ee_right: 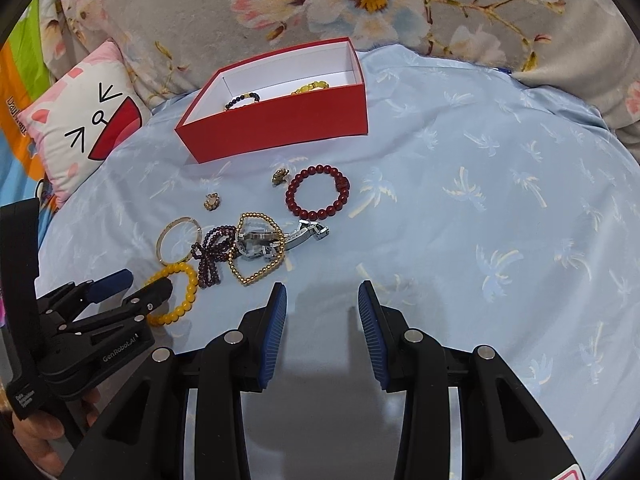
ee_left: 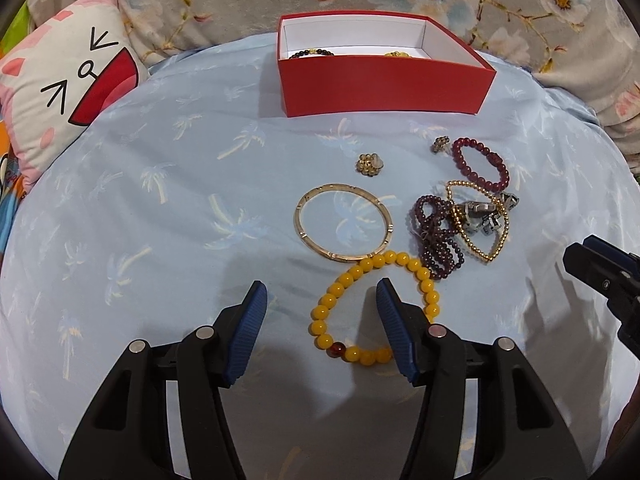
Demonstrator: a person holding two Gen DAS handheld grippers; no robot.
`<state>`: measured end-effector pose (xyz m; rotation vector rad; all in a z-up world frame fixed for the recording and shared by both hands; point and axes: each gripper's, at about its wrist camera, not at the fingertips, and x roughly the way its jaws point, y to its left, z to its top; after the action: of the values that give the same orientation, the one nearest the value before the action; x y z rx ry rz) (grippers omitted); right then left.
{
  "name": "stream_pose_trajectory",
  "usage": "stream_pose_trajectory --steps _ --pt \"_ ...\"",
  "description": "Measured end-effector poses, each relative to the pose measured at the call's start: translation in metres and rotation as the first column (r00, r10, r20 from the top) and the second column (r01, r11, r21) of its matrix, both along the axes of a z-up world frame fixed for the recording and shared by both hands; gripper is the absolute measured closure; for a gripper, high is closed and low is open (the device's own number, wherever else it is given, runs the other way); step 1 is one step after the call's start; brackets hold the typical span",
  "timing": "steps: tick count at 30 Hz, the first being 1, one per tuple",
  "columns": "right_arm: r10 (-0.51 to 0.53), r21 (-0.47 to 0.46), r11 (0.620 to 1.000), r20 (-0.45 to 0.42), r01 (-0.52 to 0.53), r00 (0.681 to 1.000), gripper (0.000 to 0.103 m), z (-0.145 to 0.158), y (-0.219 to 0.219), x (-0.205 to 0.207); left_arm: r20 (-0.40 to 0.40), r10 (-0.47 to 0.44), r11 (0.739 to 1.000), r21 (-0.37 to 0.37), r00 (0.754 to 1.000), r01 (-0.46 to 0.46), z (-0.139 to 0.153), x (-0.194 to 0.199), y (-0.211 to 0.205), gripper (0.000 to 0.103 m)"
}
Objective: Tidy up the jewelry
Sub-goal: 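Lower the left tool onto the orange bead bracelet and close it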
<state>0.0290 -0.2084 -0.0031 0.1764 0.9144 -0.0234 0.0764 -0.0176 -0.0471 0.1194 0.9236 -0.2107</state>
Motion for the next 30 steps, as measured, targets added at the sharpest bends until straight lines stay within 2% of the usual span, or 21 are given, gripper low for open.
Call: stream_pose_trajectory --steps 5,11,13,15,17,30 --pt "0.008 -0.003 1.000 -0.002 -0.008 1.000 0.066 -0.002 0.003 0.004 0.011 -0.010 1.000 0.004 1.000 0.010 0.000 -0.002 -0.003 0.056" --pt "0.021 -0.006 1.000 0.002 -0.021 1.000 0.069 -0.003 0.009 0.011 0.013 -0.022 1.000 0.000 1.000 0.022 0.002 -0.002 -0.006 0.074" --pt "0.026 -0.007 1.000 0.004 -0.026 1.000 0.069 -0.004 0.011 0.014 0.011 -0.022 1.000 -0.003 1.000 0.022 0.002 -0.002 -0.004 0.087" --pt "0.032 -0.009 0.999 0.005 -0.032 0.999 0.072 -0.004 0.013 0.018 0.006 -0.019 1.000 -0.013 1.000 0.019 0.003 0.000 -0.002 0.092" --pt "0.040 -0.006 0.999 0.001 -0.040 0.999 0.077 -0.006 0.015 0.023 0.003 -0.018 1.000 -0.019 1.000 0.018 0.003 0.000 -0.001 0.094" --pt "0.058 0.018 0.998 -0.019 -0.058 0.998 0.090 -0.017 0.022 0.044 0.004 -0.018 1.000 -0.022 1.000 0.018 0.002 0.001 0.001 0.094"
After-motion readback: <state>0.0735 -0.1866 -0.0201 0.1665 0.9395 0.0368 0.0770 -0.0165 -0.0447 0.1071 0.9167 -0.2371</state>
